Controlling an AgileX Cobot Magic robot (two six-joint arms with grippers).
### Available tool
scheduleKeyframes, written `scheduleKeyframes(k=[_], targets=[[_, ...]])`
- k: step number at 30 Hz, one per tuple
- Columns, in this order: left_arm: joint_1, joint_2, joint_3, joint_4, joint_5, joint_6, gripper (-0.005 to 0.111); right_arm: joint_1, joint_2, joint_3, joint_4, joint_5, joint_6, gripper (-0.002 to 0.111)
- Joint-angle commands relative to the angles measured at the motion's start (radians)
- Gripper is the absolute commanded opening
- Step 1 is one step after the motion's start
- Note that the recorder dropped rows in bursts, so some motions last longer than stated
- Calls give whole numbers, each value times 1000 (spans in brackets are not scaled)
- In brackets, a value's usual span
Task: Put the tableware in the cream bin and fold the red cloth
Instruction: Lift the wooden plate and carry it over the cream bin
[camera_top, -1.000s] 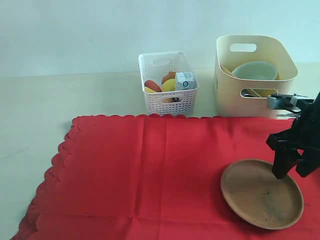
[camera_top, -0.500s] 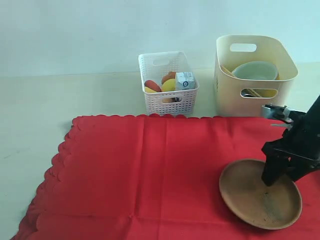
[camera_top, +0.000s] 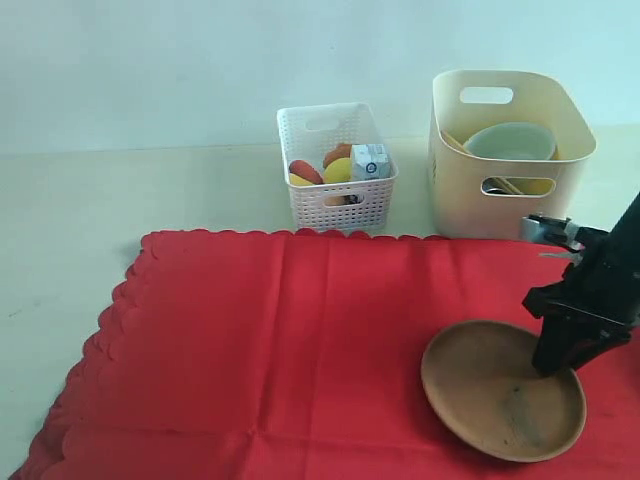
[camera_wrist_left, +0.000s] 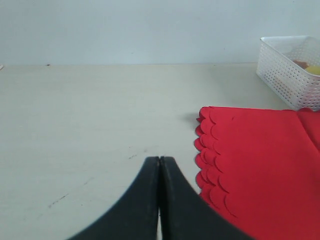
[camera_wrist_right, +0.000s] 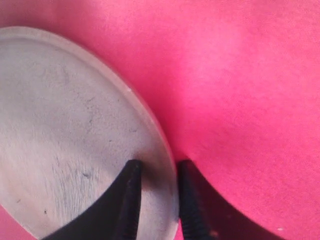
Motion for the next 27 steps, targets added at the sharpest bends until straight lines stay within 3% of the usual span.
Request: scheduleKeyframes(k=[1, 10, 17, 27], targets=[[1, -5, 2, -4, -12, 1, 0, 1, 7, -26, -109, -36, 72, 0], [1, -5, 2, -4, -12, 1, 0, 1, -141, -38, -83, -111, 85, 0], [1, -5, 2, -4, -12, 1, 0, 1, -315, -38, 152, -88, -49, 0], [1, -5, 2, -4, -12, 1, 0, 1, -333, -32, 357, -74, -205, 0]])
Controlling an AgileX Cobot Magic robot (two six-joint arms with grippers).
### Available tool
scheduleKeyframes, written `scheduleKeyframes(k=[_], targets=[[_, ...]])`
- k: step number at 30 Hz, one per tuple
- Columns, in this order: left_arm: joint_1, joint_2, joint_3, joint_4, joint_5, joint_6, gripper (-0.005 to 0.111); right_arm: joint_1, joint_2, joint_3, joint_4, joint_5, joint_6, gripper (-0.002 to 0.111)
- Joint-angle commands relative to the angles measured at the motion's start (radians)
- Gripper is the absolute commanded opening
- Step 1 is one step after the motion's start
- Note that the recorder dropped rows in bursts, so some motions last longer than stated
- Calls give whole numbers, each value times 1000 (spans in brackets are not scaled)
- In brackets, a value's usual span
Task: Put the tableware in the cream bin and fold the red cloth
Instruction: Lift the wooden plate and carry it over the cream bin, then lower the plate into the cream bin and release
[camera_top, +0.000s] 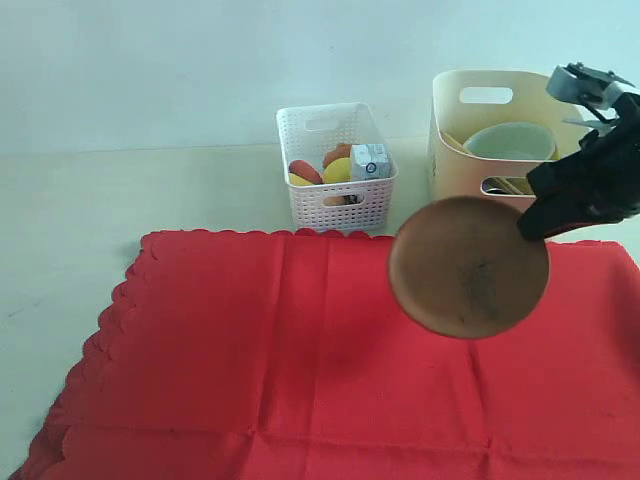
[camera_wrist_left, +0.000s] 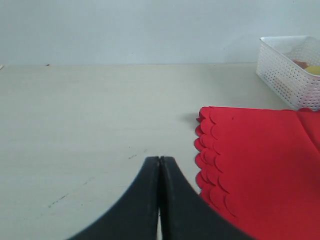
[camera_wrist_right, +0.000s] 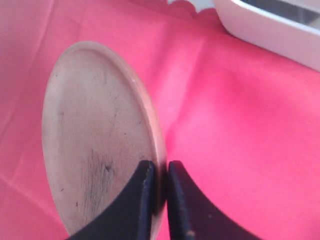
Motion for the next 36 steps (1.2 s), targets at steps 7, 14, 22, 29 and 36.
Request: scheduleKeyframes(k=[7, 14, 22, 29, 36], targets=[[1, -5, 2, -4, -12, 1, 0, -1, -13, -58, 155, -48, -82, 0], [1, -5, 2, -4, -12, 1, 0, -1, -13, -196, 157, -39, -45, 0], [1, -5, 2, -4, -12, 1, 0, -57, 39, -395, 153, -48, 72, 0], [1, -5, 2, -4, -12, 1, 0, -113, 130, -513, 32, -62, 210, 0], [1, -5, 2, -4, -12, 1, 0, -113, 223, -591, -72, -80, 261, 0]])
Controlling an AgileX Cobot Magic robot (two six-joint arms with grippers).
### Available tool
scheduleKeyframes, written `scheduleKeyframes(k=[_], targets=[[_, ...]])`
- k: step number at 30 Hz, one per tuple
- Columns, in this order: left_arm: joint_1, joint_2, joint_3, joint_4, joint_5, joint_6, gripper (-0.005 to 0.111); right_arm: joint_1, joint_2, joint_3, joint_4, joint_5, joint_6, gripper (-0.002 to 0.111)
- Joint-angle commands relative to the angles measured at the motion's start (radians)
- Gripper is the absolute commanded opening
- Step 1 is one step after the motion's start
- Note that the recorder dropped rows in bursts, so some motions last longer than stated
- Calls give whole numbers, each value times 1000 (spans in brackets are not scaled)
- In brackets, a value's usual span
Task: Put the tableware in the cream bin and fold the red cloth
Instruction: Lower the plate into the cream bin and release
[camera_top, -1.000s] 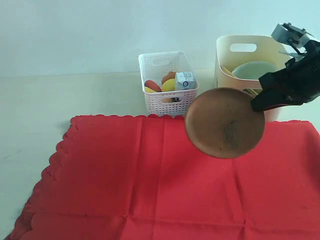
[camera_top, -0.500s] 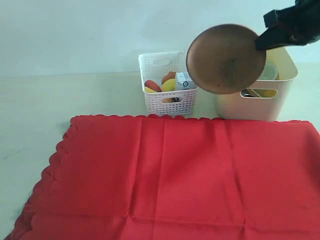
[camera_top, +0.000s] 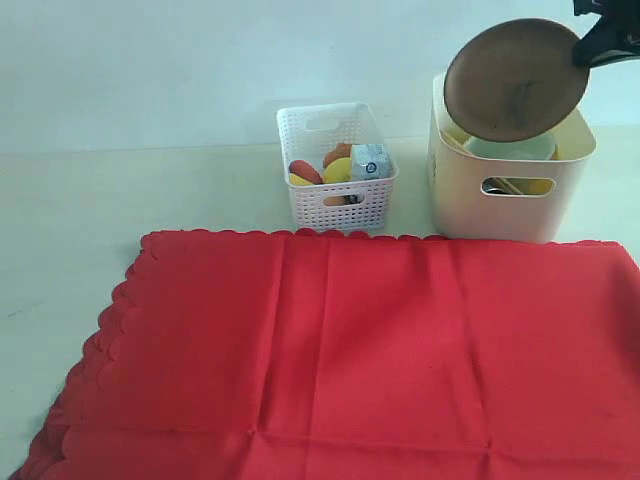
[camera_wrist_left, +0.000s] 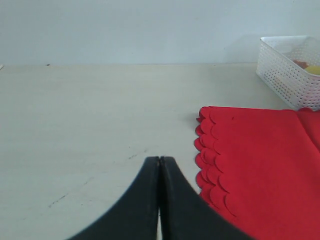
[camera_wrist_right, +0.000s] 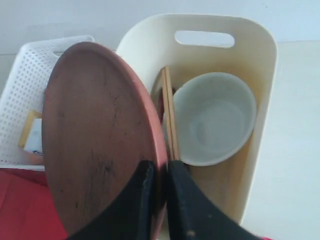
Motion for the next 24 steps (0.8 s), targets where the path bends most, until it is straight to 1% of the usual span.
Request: scheduleKeyframes(k=[1, 9, 17, 22, 24], targets=[[1, -5, 2, -4, -12, 1, 0, -3, 56, -58, -19, -26, 27, 0], [1, -5, 2, -4, -12, 1, 0, -3, 165, -134, -22, -46, 32, 0], [1, -5, 2, -4, -12, 1, 0, -3, 232, -138, -36, -161, 32, 0], [1, -5, 2, -4, -12, 1, 0, -3, 269, -138, -25, -185, 30, 0], [1, -5, 2, -4, -12, 1, 0, -3, 279, -138, -25, -185, 2, 2]])
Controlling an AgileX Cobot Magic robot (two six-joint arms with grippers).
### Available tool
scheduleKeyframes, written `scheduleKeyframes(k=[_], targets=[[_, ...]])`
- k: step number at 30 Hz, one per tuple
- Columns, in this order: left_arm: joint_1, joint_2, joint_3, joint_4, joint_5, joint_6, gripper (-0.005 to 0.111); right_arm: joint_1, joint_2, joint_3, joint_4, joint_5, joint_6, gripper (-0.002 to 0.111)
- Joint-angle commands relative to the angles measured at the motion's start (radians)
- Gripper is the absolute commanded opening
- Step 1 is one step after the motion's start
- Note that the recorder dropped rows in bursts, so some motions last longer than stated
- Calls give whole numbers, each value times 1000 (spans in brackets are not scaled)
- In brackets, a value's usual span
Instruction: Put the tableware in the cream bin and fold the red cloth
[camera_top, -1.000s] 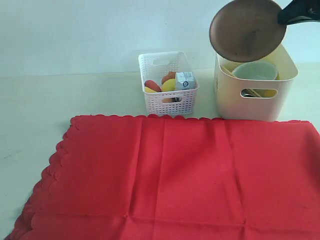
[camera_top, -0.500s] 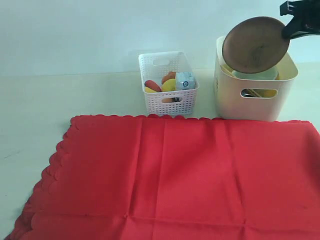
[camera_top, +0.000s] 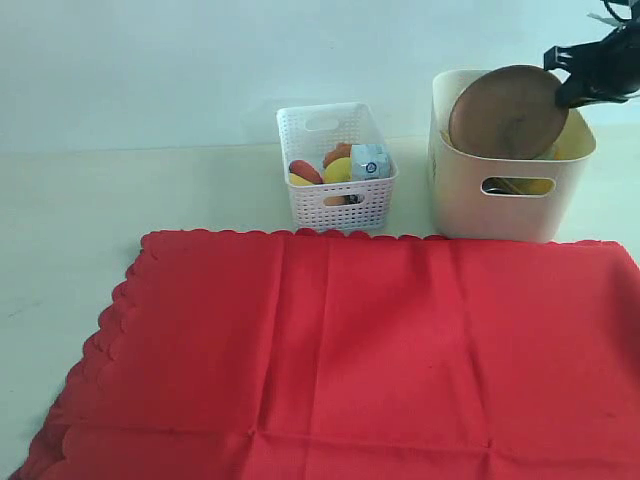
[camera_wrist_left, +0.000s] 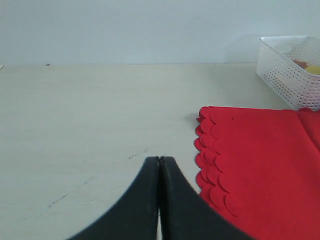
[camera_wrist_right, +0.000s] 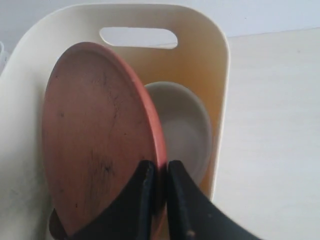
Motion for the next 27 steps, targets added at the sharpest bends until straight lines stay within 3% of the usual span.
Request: scheduleKeyframes(k=[1, 8, 17, 20, 27], targets=[[1, -5, 2, -4, -12, 1, 0, -3, 16, -12, 17, -29, -34, 6], [1, -5, 2, -4, -12, 1, 0, -3, -14, -12, 17, -35, -36, 41], [1, -5, 2, -4, -12, 1, 0, -3, -197, 12, -25, 137, -10, 43], [1, -5, 2, -4, -12, 1, 0, -3, -283, 79, -22, 150, -28, 34], [1, -5, 2, -4, -12, 1, 0, -1, -549, 432, 76, 79, -158, 0]])
